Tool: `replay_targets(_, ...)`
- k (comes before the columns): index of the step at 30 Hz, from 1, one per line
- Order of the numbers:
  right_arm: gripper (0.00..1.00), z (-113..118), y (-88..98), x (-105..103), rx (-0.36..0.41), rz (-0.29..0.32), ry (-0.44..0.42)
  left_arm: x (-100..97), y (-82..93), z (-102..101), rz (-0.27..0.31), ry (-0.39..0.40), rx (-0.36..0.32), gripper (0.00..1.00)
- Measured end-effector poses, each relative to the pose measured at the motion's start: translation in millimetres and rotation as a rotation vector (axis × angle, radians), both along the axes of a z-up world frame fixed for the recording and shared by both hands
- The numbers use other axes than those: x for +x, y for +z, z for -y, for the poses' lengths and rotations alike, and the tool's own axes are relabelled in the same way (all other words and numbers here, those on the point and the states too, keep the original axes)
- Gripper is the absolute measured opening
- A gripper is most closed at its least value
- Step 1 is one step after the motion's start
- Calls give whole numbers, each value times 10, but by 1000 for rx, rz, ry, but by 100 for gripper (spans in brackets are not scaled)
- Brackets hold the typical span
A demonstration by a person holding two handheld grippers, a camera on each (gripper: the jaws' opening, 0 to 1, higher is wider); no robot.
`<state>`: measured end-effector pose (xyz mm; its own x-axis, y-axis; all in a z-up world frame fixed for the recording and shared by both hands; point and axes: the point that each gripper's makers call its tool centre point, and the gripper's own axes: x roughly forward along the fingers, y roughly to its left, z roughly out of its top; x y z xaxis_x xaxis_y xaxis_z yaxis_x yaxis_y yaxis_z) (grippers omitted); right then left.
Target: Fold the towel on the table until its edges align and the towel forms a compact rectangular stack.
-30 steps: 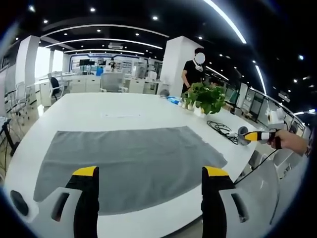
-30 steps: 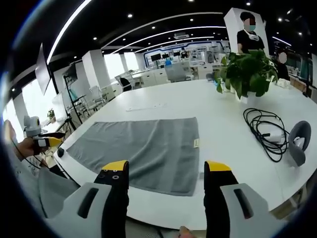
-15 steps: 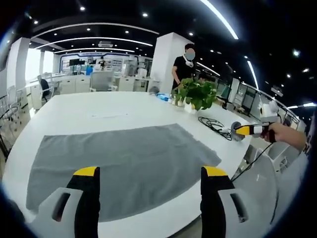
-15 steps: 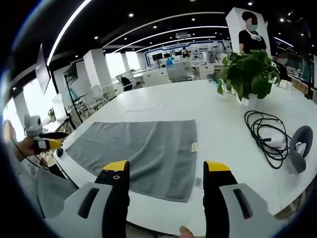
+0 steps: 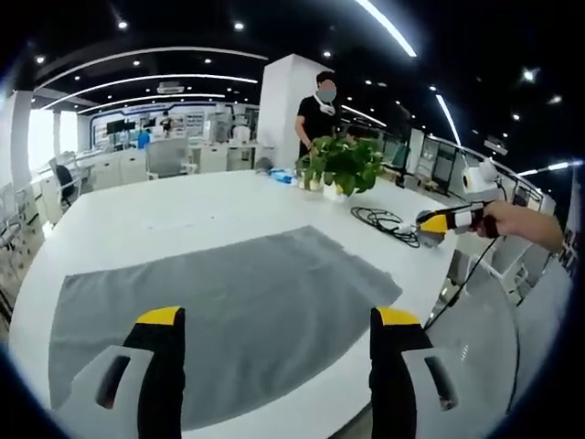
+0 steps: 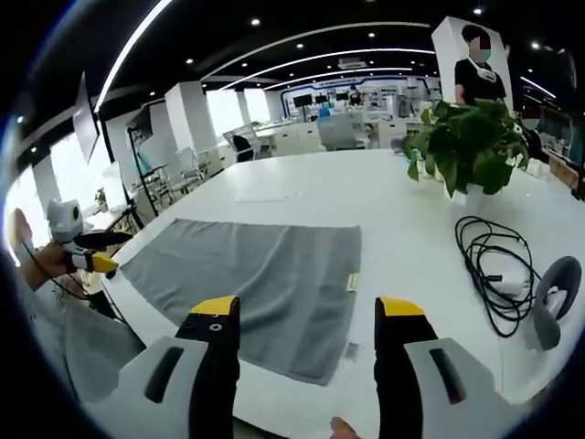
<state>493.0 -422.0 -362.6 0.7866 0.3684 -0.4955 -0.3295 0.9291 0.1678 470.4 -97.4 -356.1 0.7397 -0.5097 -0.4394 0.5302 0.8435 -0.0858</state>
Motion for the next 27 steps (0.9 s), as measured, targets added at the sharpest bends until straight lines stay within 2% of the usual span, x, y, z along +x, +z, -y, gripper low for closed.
replay_targets(5,58,60,58,124,-1,15,13,46,11,172,13,-42,4,85)
replay_targets(8,58,88,144,204,45,35,8,88,2,364,10,-74,-1,85)
replay_targets(12,58,166,184,317,27,45,22,108,-22,550,5,-109,-7,86)
replay_targets(17,58,252,288,455,8,70,36,45,-41,930,-5,-245,8,86)
replay_targets(20,57,326,358,546,4,89,39,15,-73,1135,-6,-329,47,86)
replay_targets(24,57,387,420,648,-12,106,54,37,-115,1306,-7,-362,49,86)
replay_targets(27,57,443,409,737,-22,106,70,45,-133,1509,-11,-384,34,86)
